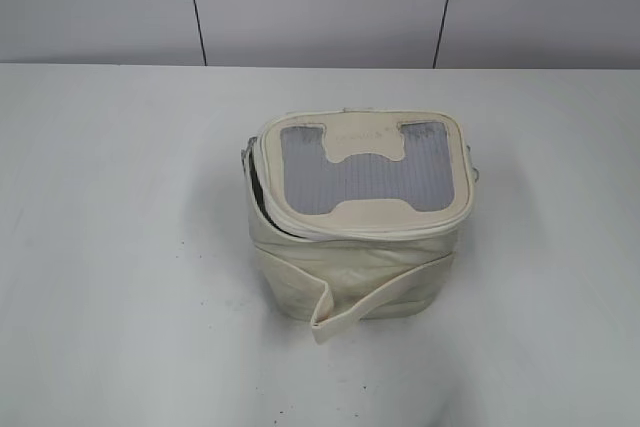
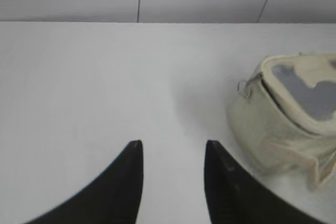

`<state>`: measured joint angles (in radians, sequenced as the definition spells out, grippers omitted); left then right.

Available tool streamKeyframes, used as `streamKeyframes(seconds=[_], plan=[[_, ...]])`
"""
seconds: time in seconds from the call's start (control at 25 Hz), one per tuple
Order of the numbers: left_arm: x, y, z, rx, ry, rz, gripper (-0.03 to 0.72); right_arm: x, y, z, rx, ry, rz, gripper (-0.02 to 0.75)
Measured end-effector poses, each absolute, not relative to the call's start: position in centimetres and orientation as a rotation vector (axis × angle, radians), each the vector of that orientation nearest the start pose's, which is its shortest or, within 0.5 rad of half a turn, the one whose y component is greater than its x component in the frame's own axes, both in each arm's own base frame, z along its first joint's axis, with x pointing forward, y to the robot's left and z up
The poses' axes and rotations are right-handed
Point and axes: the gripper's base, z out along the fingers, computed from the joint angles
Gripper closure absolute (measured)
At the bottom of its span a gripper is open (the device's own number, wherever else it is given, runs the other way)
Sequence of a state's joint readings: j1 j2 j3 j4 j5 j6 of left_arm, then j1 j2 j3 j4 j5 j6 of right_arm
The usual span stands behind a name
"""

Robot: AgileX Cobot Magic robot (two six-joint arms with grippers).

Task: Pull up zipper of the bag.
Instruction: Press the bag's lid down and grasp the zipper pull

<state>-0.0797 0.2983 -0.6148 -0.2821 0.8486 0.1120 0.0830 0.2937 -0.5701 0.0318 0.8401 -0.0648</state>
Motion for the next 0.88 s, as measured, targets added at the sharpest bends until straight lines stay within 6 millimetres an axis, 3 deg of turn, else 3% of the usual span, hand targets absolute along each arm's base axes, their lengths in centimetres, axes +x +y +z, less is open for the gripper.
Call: streamKeyframes(seconds=[0.2,0.44,0.56,0.88], plan=[[9.4,-3.6,32.4,0.093,2.058,-0.481,0.383,9.2,2.7,32.8,-0.401,2.059,0.121,0.152],[15.7,-5.3,31.6,0.232,2.225,-0.616,0.383,16.5,7.1,33.8,-0.69,2.174,0.151,0.152],[17.7,-5.9,31.4,0.324,2.265,-0.645,0.381,19.6,9.5,34.4,-0.82,2.169,0.146,0.152],[22.7,-6.7,28.9,0.452,2.408,-0.69,0.372,28.2,15.7,32.9,-1.16,2.24,0.263,0.176]])
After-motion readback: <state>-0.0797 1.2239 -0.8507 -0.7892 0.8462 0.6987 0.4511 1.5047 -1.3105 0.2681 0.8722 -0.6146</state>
